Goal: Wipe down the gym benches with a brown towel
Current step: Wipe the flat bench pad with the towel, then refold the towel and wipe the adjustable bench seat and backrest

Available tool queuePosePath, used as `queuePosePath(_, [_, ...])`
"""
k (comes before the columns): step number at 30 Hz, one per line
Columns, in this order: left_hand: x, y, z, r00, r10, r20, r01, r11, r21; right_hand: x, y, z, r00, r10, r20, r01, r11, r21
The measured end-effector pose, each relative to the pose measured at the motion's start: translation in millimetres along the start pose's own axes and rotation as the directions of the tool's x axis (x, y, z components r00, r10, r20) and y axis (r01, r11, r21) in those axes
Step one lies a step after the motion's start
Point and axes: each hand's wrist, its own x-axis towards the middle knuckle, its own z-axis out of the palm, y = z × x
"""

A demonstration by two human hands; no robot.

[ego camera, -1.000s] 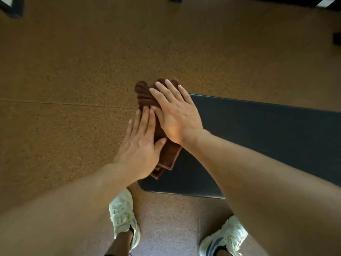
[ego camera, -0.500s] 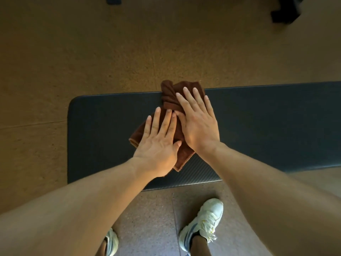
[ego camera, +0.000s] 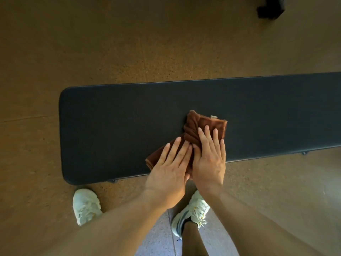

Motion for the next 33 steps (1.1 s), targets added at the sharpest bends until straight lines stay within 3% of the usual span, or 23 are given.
queuePosePath(6, [-65,-28,25,0.997,-0.052,-0.054,0.051,0.998,-0.022,-52,-44,17,0.999,0.021,0.036,-0.021,1.0,0.003])
queuePosePath(9, [-106,-41,23,0.985,-0.165,-0.05,0.15,0.963,-0.223,-82,-93,26,0.992,0.039,0.12,-0.047,0.996,0.07])
queuePosePath(11, [-140,-53,15,0.954,-0.299,-0.018,0.253,0.836,-0.488,-98,-132,21,0.963,0.075,0.258,-0.11,0.987,0.121])
queuePosePath(13, [-179,-66,-3,0.91,-0.408,0.068,0.337,0.636,-0.695,-108,-167,11,0.891,0.1,0.442,-0.178,0.974,0.138])
queuePosePath(16, [-231,-79,-49,0.805,-0.582,0.115,0.431,0.44,-0.788,-118,-223,-24,0.768,0.134,0.627,-0.403,0.861,0.31])
queuePosePath(18, [-257,-89,-81,0.727,-0.668,0.162,0.469,0.309,-0.827,-123,-261,-59,0.727,0.15,0.67,-0.511,0.77,0.382])
queuePosePath(20, [-281,-99,-111,0.702,-0.685,0.194,0.46,0.228,-0.858,-131,-294,-94,0.694,0.143,0.706,-0.581,0.691,0.431])
queuePosePath(25, [-327,-113,-206,0.789,-0.594,0.157,0.355,0.233,-0.905,-140,-362,-181,0.669,0.076,0.739,-0.661,0.517,0.545])
queuePosePath(29, [-339,-115,-263,0.837,-0.539,0.094,0.317,0.336,-0.887,-142,-390,-229,0.701,0.026,0.712,-0.621,0.514,0.592])
queuePosePath(33, [-327,-112,-310,0.864,-0.501,0.061,0.296,0.404,-0.866,-133,-394,-262,0.773,0.0,0.634,-0.502,0.611,0.612])
